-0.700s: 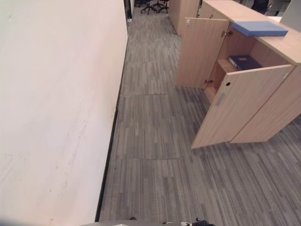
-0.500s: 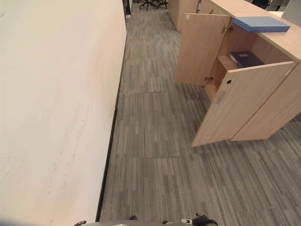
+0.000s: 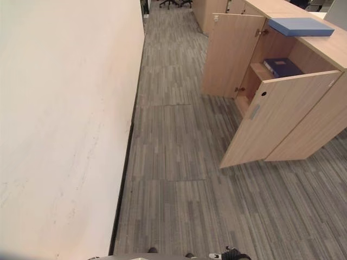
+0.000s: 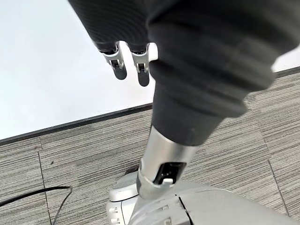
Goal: Put the empty folder in the office cabinet
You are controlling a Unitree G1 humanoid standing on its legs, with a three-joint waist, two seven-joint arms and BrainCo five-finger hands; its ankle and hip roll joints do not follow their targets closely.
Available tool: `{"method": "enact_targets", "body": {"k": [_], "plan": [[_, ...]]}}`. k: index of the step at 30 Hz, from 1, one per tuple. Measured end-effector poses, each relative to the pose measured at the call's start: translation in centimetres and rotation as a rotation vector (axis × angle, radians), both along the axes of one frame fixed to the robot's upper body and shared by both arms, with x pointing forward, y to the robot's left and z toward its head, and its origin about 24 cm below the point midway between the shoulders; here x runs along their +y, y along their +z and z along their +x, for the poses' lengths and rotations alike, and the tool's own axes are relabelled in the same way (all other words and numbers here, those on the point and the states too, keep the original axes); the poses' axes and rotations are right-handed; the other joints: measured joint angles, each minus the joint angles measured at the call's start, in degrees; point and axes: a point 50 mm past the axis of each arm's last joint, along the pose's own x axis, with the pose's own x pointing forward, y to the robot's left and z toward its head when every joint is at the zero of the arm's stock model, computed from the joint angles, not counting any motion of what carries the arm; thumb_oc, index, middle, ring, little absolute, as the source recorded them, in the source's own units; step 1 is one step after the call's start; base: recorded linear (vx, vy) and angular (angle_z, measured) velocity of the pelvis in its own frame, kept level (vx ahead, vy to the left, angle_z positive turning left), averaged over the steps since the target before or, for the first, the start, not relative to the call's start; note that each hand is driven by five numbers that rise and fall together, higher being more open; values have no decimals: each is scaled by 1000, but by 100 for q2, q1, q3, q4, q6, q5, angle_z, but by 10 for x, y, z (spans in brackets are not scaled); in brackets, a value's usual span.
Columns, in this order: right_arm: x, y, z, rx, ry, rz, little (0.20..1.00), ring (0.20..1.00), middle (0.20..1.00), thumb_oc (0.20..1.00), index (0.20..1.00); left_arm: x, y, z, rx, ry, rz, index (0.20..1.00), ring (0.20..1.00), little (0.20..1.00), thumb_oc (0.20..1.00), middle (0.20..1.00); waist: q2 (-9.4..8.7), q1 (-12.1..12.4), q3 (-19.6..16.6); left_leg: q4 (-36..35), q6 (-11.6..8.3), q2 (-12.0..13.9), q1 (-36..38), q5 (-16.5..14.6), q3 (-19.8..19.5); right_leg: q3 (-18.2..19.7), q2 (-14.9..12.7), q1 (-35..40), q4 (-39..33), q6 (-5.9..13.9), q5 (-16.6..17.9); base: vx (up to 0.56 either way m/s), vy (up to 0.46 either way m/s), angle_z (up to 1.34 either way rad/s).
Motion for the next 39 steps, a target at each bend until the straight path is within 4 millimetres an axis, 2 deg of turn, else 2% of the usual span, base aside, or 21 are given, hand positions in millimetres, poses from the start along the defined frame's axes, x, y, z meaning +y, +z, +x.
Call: {"method": "enact_targets", "body": {"k": [13,26,32,39], "plan": [[-3,0,-6,-51,-160,-5,1000,1000,1000,1000,1000,2,1,3,-29,7,56,1000,1000,1000,1000,1000,9,-27,-2,-40,-1,0,86,-1,41,48,0,44,-1,5,-4,0,0,0],[-3,-1,-15,-31,-205,13,1000,1000,1000,1000,1000,3,1,1,-24,10,59,1000,1000,1000,1000,1000,35,-117,-22,-45,-1,0,102,-1,50,59,-1,54,-1,1,-1,0,0,0],[-3,-1,-14,-56,-295,67,1000,1000,1000,1000,1000,2,1,1,-20,10,51,1000,1000,1000,1000,1000,33,-136,-30,-45,-1,0,103,-1,51,59,-1,55,-1,0,0,0,0,0],[-3,-1,-13,-57,-294,76,1000,1000,1000,1000,1000,2,1,1,-17,8,38,1000,1000,1000,1000,1000,30,-139,-57,-45,-1,1,109,-1,57,64,-1,57,-1,2,1,0,0,0]]}}
